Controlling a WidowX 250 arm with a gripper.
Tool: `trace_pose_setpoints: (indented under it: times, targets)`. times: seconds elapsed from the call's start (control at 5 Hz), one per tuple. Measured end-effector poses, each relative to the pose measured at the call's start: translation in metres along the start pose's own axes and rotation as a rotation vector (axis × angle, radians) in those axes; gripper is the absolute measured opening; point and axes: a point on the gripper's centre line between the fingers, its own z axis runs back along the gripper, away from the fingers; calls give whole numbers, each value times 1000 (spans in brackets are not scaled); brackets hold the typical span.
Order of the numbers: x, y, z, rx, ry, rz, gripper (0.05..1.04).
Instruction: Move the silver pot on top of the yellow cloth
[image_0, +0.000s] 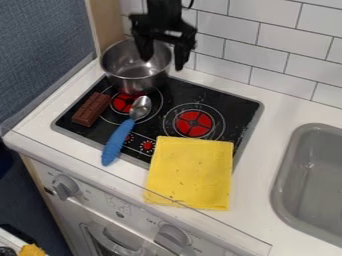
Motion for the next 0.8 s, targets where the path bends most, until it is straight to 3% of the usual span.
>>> trace_pose_setpoints:
  times: [0.2,0.4,0.8]
  targets:
    - [-8,-1,-34,-25,66,-5,1000]
    - [-7,0,-40,-20,73,-12,948]
    - [-8,0,-43,-14,62,-12,367]
